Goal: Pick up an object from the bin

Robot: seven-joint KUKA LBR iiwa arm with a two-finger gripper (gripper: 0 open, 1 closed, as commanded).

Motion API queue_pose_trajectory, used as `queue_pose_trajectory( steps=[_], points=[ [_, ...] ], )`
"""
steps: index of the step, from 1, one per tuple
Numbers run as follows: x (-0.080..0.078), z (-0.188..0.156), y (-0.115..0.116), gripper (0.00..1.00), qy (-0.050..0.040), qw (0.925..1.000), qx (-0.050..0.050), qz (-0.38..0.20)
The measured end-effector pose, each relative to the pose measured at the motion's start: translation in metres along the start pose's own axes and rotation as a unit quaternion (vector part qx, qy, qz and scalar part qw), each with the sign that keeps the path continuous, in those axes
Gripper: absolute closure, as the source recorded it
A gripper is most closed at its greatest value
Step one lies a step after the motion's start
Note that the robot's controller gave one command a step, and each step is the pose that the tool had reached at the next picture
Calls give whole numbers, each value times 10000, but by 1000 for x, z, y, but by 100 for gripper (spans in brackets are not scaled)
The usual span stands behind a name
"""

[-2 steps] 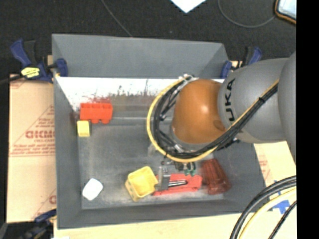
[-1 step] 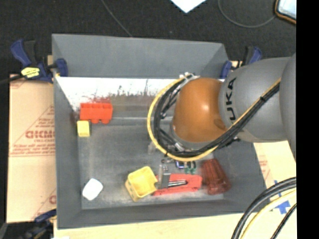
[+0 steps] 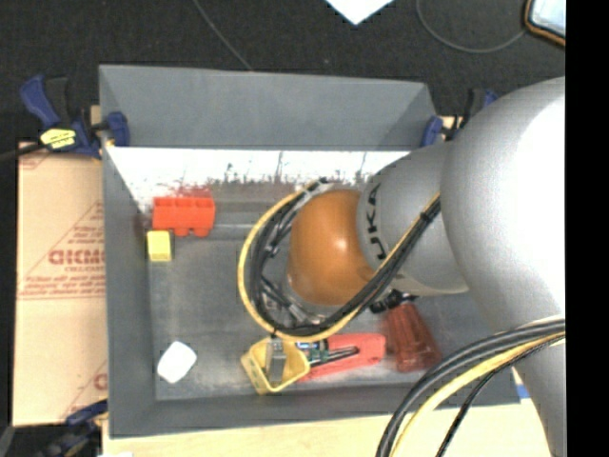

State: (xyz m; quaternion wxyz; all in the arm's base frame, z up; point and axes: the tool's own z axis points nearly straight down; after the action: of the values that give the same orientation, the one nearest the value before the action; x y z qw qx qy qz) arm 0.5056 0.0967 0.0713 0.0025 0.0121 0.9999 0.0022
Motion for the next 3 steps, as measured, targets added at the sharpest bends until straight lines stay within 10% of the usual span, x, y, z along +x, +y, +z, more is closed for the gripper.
queue_pose_trajectory(
  steps=[1, 2, 3],
  points=[
    [-13, -46, -119, 0, -77, 9994, 14, 328],
    [-27, -29, -23, 0, -12, 9946, -18, 1041],
    [-17, 1, -102, 0, -80, 9798, 22, 1998]
  ],
)
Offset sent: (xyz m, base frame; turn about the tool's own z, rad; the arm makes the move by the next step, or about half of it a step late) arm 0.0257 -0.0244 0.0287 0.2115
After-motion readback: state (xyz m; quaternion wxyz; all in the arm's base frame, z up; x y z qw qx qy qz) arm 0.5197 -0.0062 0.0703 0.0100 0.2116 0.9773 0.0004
